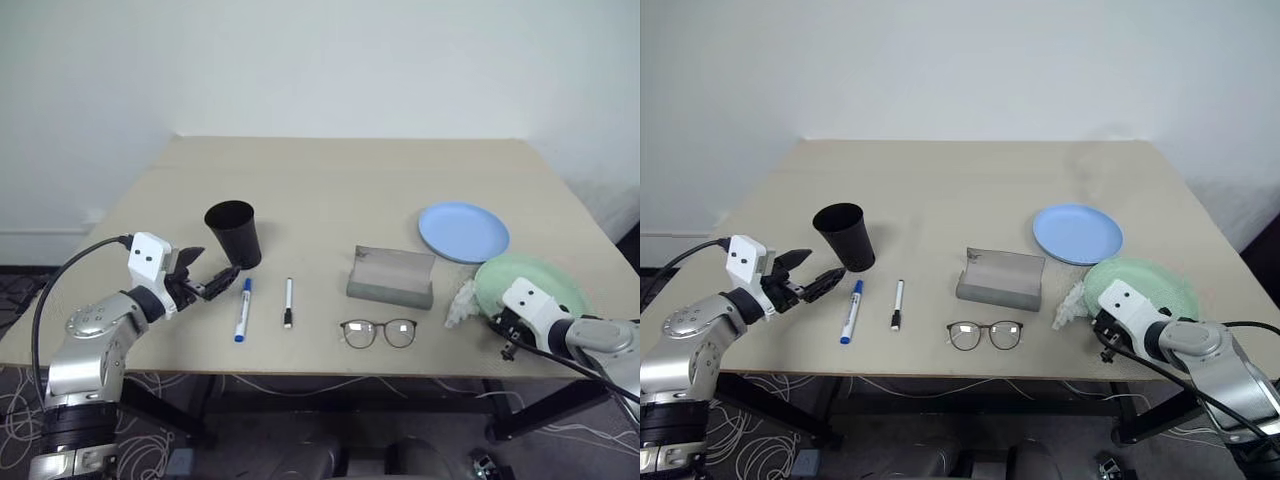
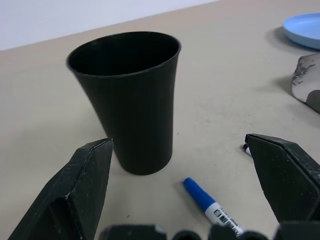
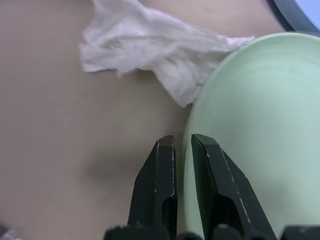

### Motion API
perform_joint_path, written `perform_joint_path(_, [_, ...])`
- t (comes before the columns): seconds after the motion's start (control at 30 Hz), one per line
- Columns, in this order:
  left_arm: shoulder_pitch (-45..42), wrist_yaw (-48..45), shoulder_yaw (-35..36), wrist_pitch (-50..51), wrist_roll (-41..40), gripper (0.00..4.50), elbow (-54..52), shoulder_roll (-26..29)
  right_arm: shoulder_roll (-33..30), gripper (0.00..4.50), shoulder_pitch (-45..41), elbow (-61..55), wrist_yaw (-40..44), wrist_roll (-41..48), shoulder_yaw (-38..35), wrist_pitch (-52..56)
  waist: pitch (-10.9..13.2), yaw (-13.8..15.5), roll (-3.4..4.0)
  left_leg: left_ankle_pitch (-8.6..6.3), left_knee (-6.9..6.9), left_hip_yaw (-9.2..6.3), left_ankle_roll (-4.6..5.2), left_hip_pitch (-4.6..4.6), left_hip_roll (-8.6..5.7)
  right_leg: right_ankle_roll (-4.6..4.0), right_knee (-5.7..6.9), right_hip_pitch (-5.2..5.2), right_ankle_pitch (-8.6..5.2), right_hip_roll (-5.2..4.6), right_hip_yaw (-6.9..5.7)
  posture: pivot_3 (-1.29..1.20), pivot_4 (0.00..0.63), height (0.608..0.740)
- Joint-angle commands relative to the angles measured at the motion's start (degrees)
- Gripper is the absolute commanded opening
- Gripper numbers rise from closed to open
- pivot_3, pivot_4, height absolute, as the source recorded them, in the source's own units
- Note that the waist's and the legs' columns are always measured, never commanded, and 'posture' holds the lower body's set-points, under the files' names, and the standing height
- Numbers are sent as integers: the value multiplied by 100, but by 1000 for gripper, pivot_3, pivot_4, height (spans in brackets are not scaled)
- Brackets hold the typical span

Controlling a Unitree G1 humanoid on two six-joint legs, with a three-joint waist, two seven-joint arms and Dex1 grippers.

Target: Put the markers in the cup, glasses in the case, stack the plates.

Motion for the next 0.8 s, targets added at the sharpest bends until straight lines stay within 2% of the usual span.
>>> perform_joint_path(0.03, [-23, 24, 156, -33, -64, 4500, -239, 86, -127, 520, -316, 249, -126, -269, -85, -110, 0, 1, 0, 0, 0, 1, 0, 0, 0, 0, 0, 0, 0, 0, 1, 0, 0, 740])
perform_joint_path(0.43, [58, 41, 198, -50, -80, 4500, -262, 83, -590, 520, -789, 807, 182, -508, -80, -317, 0, 3, 1, -5, 0, 12, 8, -6, 1, 2, -5, -18, 2, 1, 11, 0, 0, 740])
perform_joint_path(0.53, [68, 43, 212, -53, -78, 4500, -255, 91, -598, 34, -773, 796, 220, -515, -72, -349, 0, 3, 1, -5, 0, 13, 8, -8, 2, 1, -5, -19, 2, 2, 13, 0, 0, 740])
perform_joint_path(0.8, [127, 39, 253, -25, -85, 4500, -304, 115, -773, 34, -853, 960, 297, -739, 20, -388, 0, 3, 2, -5, 0, 18, 9, -11, 2, 2, -4, -29, 3, 4, 19, 0, 0, 740])
